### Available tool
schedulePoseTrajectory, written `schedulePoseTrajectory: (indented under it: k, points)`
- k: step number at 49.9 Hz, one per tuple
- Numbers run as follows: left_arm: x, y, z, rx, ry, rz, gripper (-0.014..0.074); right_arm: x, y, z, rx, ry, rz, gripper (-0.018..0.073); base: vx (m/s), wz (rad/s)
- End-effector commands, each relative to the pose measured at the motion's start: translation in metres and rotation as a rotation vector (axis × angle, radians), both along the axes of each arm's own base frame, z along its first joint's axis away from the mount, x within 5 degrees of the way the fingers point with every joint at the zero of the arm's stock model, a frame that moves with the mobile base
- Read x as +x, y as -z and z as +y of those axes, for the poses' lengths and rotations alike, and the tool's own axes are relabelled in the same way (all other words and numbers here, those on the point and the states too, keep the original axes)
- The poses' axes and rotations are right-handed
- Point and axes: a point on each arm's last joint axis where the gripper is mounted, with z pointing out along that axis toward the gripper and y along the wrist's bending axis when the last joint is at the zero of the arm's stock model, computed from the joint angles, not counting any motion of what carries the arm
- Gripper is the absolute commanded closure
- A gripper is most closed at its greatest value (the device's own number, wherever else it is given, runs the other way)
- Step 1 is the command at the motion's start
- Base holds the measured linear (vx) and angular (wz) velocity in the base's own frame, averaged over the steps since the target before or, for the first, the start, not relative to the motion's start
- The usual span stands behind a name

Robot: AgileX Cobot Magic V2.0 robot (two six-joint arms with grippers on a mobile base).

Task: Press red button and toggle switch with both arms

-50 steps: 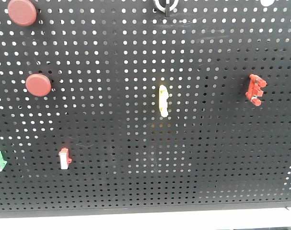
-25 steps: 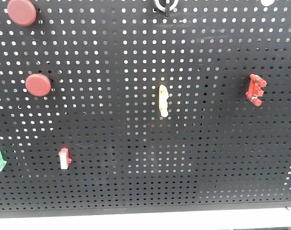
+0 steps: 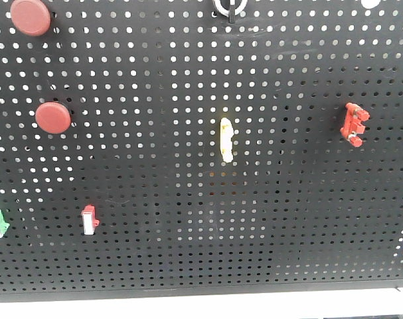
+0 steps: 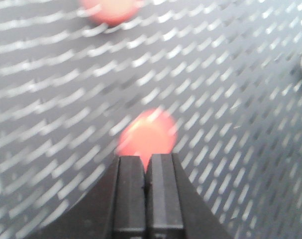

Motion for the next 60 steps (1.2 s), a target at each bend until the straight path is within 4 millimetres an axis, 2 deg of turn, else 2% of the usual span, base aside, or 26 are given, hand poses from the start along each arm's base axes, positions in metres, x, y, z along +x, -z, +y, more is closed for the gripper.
schedulePoseTrajectory:
  k: [1,8,20,27,32,40,44,52,60]
  points:
    - [-0.002,-0.026,-0.005,-0.054,0.032,-0.104,0.0595,-0.004,-0.019,-0.001,-0.001,0.006,-0.122,0.0559,0.0,0.0]
    - [0.015,-0.029,-0.012,-0.05,0.032,-0.087,0.0595,-0.004,-0.019,-0.001,-0.001,0.006,-0.122,0.0559,0.0,0.0]
    - [0.049,-0.023,-0.026,-0.034,0.03,-0.05,0.0595,-0.004,-0.019,-0.001,-0.001,0.006,-0.122,0.0559,0.0,0.0]
    - [0.053,-0.022,-0.028,-0.031,0.03,-0.047,0.0595,-0.004,-0.019,-0.001,-0.001,0.006,-0.122,0.0559,0.0,0.0]
    - [0.043,-0.028,-0.025,-0.037,0.035,-0.067,0.0595,-0.004,-0.02,-0.001,-0.001,0.006,-0.123,0.0559,0.0,0.0]
    - [0.014,-0.03,-0.016,-0.046,0.044,-0.092,0.0595,-0.004,-0.02,-0.001,-0.001,0.006,-0.123,0.0559,0.0,0.01]
    - [-0.001,-0.023,-0.009,-0.047,0.044,-0.093,0.0595,-0.003,-0.019,-0.001,0.005,0.004,-0.118,0.0559,0.0,0.0]
    - [-0.025,0.003,0.001,-0.049,0.048,-0.101,0.0595,0.0,-0.023,0.002,0.031,-0.024,-0.142,0.0559,0.0,0.0]
    - [-0.043,0.02,0.009,-0.053,0.051,-0.108,0.0595,0.003,-0.043,0.028,-0.071,-0.155,-0.194,0.0559,0.0,0.0]
